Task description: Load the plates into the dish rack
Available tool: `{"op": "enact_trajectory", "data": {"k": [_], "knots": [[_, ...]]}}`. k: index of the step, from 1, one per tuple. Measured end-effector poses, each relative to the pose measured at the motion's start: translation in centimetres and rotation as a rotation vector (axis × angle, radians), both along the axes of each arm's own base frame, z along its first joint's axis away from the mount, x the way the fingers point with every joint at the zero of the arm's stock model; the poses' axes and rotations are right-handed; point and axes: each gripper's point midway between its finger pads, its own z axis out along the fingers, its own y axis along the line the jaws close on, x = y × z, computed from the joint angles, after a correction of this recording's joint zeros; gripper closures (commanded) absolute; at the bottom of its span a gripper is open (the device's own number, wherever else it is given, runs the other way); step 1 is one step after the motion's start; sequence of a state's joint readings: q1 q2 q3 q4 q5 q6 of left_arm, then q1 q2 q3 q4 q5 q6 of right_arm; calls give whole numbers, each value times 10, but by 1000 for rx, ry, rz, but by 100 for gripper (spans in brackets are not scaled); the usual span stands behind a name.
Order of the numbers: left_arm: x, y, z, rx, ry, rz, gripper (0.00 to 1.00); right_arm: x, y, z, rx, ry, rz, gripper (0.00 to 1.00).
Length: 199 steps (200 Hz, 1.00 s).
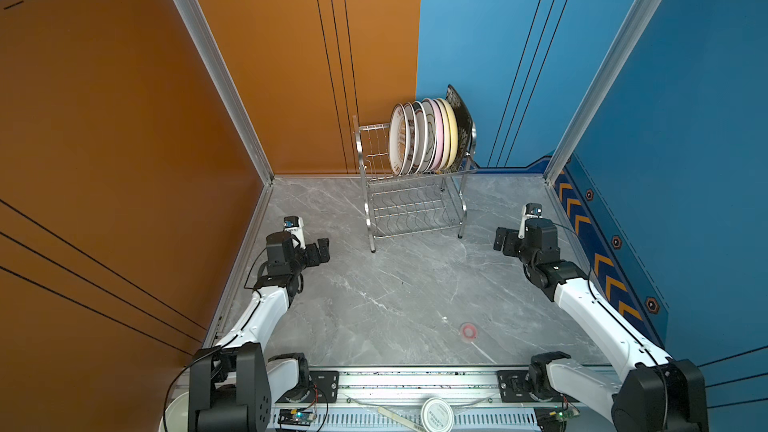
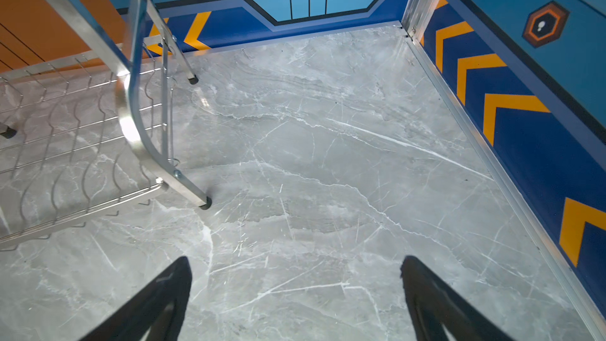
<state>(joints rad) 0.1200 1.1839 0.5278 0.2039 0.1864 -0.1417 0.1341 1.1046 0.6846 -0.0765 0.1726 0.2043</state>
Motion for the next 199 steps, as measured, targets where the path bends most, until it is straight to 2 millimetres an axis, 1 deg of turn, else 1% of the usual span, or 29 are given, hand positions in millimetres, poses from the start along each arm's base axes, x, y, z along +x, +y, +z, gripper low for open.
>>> {"op": "enact_trajectory", "data": {"k": [27, 52, 76, 95, 120, 147, 175, 199], "knots": [[12, 9, -7, 21, -39, 20, 2, 6, -11, -18, -18, -25, -3, 0], [20, 14, -13, 41, -78, 34, 2, 14, -14, -37, -42, -40, 13, 0], [24, 16, -23, 49, -107, 39, 2, 19, -17, -55, -58, -53, 21, 0], [22, 19, -33, 58, -115, 56, 2, 21, -19, -67, -60, -67, 28, 0], [20, 22, -39, 70, -128, 74, 2, 25, -18, -71, -63, -100, 38, 0], [22, 23, -32, 80, -166, 83, 2, 30, -19, -71, -59, -151, 49, 0], [23, 21, -27, 86, -199, 83, 2, 32, -18, -83, -56, -163, 61, 0], [21, 21, -27, 90, -210, 89, 2, 31, -17, -89, -59, -181, 70, 0]]}}
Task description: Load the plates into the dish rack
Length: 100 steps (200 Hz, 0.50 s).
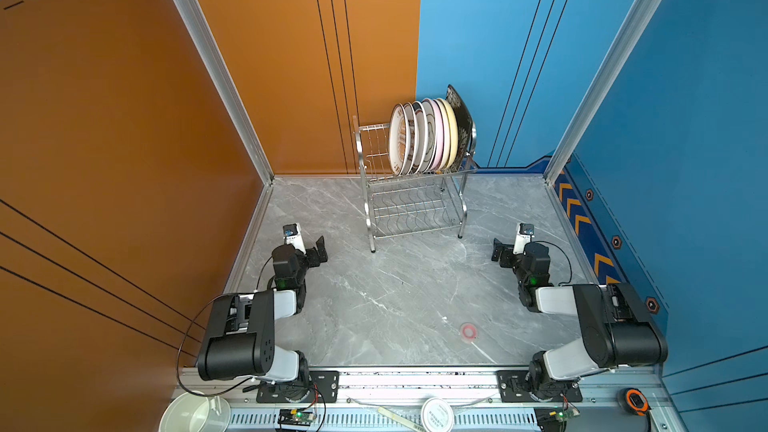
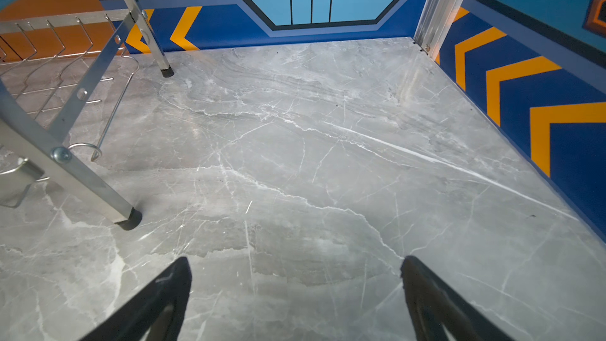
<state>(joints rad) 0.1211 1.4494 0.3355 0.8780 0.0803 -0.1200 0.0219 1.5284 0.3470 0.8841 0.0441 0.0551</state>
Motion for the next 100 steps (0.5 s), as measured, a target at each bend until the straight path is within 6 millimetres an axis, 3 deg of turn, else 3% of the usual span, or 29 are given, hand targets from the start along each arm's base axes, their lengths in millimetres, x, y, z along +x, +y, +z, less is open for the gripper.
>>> {"op": "enact_trajectory", "data": {"k": [100], "knots": [[0, -8, 6, 37, -39, -8, 2, 4, -1, 10, -11, -52, -7, 0]]}}
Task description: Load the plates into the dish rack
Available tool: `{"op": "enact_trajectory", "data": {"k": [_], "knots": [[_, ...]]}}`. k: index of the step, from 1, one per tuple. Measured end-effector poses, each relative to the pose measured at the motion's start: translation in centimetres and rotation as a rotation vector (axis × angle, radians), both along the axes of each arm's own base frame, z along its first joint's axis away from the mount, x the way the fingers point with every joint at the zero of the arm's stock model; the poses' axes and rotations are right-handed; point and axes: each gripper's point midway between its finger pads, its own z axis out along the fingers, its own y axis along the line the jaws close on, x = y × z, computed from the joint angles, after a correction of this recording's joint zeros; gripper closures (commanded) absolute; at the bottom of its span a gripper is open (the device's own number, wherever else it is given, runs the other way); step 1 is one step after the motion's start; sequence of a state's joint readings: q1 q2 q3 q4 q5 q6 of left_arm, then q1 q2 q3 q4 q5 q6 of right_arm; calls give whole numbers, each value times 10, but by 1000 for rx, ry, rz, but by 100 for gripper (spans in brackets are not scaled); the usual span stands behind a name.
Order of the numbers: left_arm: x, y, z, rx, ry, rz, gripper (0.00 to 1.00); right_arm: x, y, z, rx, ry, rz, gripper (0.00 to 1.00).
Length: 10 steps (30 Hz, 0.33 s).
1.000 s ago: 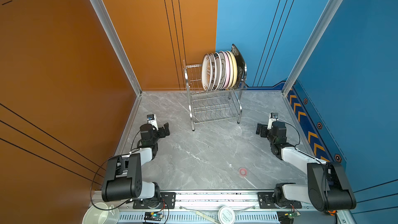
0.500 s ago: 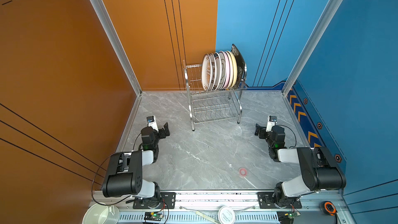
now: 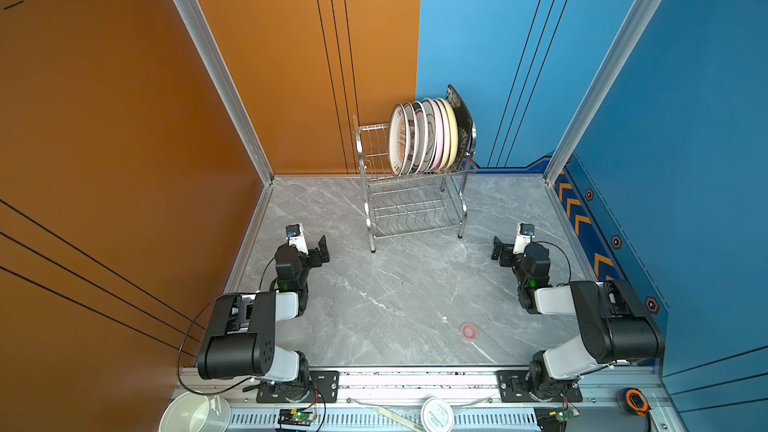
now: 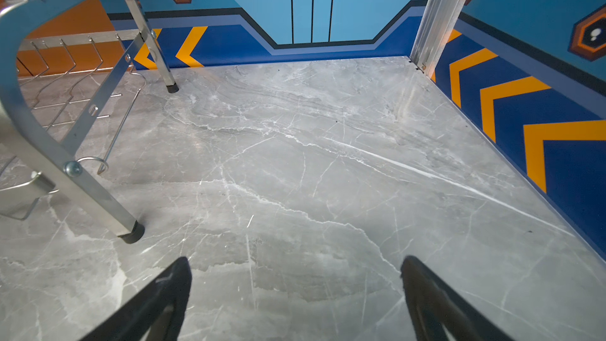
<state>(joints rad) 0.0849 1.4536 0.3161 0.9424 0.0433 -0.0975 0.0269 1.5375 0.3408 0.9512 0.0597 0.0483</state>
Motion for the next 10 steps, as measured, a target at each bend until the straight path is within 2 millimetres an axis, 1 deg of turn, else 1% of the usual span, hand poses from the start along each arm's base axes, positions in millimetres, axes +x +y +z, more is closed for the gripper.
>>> {"op": "enact_trajectory", "data": {"k": [10], "knots": [[1, 1, -1, 10, -3, 13, 2, 2, 0, 1, -3, 1, -5, 0]]}}
